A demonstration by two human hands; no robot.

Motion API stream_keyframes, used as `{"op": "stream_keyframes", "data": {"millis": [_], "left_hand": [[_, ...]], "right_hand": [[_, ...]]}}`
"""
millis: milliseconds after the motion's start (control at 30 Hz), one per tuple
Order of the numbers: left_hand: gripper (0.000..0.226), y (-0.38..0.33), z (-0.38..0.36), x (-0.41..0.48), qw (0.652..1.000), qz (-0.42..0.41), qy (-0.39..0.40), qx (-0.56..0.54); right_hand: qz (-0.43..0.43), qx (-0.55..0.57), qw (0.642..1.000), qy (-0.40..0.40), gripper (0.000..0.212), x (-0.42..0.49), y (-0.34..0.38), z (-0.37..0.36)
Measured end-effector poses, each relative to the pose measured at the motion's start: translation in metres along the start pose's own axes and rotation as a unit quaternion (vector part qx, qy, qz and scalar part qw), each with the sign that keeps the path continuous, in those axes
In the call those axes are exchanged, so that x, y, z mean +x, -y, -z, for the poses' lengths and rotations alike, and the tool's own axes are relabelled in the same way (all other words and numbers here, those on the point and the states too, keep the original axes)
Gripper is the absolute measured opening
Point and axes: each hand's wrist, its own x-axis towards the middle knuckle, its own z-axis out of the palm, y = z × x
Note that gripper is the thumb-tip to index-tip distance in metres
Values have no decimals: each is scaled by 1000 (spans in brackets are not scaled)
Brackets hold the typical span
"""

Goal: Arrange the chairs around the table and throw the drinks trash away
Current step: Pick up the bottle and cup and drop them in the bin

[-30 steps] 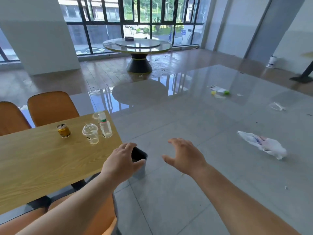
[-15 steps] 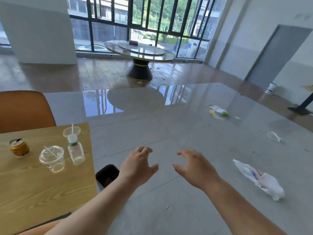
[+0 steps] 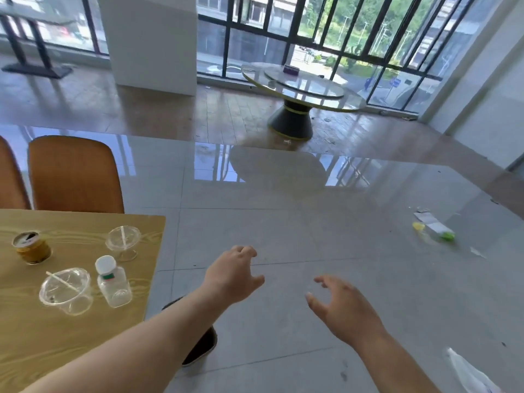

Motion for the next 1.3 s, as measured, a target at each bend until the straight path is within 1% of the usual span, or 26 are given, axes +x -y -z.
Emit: {"op": "stream_keyframes", "data": {"millis": [100,167,267,300,400,500,633,733,867,967,1033,1100,1167,1233,1300], "left_hand": [[65,22,9,32,998,60,-23,18],[65,38,16,44,991,124,-30,29],[66,59,27,44,967,246,-54,30],[67,65,30,38,961,271,-56,23],[72,80,36,15,920,379,-95,-3],[72,91,36,-20,876,460,-144,-21],[74,112,26,-67,810,547,-199,-67],[78,138,11,-81,771,573,-252,-116],[91,175,-10,-68,748,557,-319,-169],[95,196,-23,-50,735,546,-359,-181],[95,209,-31,-40,730,546,-372,-175],[94,219,-37,-31,725,555,-367,-175],[93,221,-43,-23,717,566,-365,-180],[92,224,-48,-14,704,577,-375,-174],[92,231,-50,-3,682,595,-388,-172]], "right_hand": [[60,7,998,20,53,75,-6,-8],[111,29,993,40,53,127,-1,-13],[180,38,975,125,59,194,13,-23],[191,33,970,147,62,206,17,-28],[253,3,938,235,69,253,44,-42],[320,-21,906,275,73,285,92,-64],[396,-30,858,326,77,286,157,-105],[441,-48,826,347,83,285,201,-135],[457,-78,814,349,86,304,240,-162],[462,-134,803,352,89,336,262,-169],[479,-165,794,335,90,362,278,-172],[484,-177,795,319,93,385,296,-177],[488,-174,790,328,96,397,312,-183],[519,-176,763,345,98,403,327,-193],[566,-187,722,350,101,408,344,-209]]}}
